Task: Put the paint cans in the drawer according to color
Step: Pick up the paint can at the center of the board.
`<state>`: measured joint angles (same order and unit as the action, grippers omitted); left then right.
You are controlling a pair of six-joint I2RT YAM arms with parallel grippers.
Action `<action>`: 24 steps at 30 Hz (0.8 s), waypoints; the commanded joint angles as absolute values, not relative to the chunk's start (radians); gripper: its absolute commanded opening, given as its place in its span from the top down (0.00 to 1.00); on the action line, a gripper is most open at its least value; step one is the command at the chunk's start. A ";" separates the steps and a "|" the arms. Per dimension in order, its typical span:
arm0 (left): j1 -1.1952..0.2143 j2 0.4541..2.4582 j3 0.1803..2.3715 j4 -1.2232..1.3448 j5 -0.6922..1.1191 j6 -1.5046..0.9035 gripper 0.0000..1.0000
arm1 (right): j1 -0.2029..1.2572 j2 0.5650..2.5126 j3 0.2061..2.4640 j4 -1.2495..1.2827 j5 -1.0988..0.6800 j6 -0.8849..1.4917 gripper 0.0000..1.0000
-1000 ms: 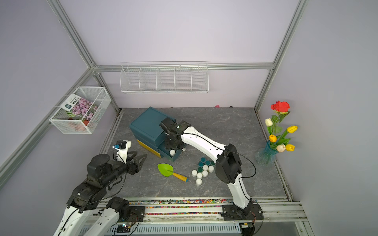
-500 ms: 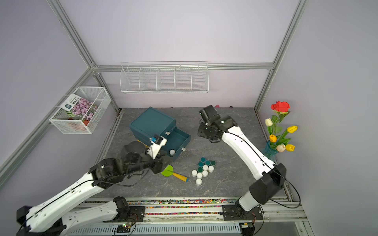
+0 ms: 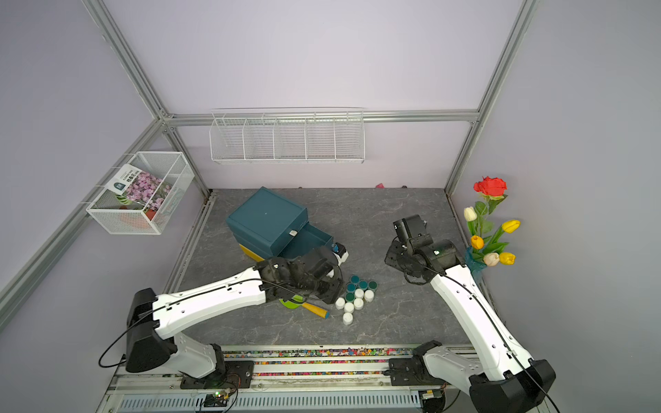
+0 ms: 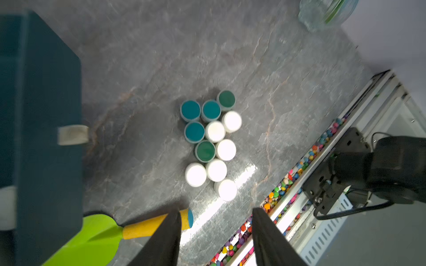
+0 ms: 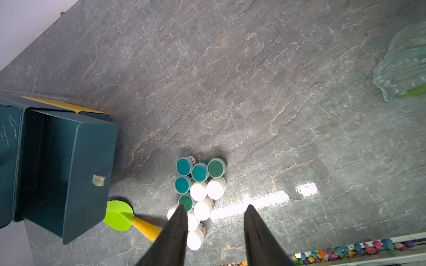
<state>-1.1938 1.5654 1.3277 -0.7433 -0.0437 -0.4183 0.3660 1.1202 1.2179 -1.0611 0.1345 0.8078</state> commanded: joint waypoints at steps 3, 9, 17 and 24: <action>-1.224 1.666 1.349 -0.860 -0.003 -0.438 0.50 | 0.360 1.084 1.213 -1.111 0.176 0.808 0.57; -1.285 1.772 1.402 -0.874 0.078 -0.448 0.47 | 0.341 1.051 1.230 -1.140 0.216 0.808 0.51; -1.317 1.877 1.443 -0.865 0.077 -0.536 0.44 | 0.341 1.042 1.265 -1.165 0.224 0.801 0.49; -1.318 1.917 1.458 -0.867 -0.010 -0.586 0.33 | 0.341 1.058 1.264 -1.158 0.200 0.780 0.49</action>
<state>-1.3174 1.8969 1.4246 -0.8574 0.0380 -0.5484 0.3450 1.0534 1.2488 -1.1450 0.2012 0.7994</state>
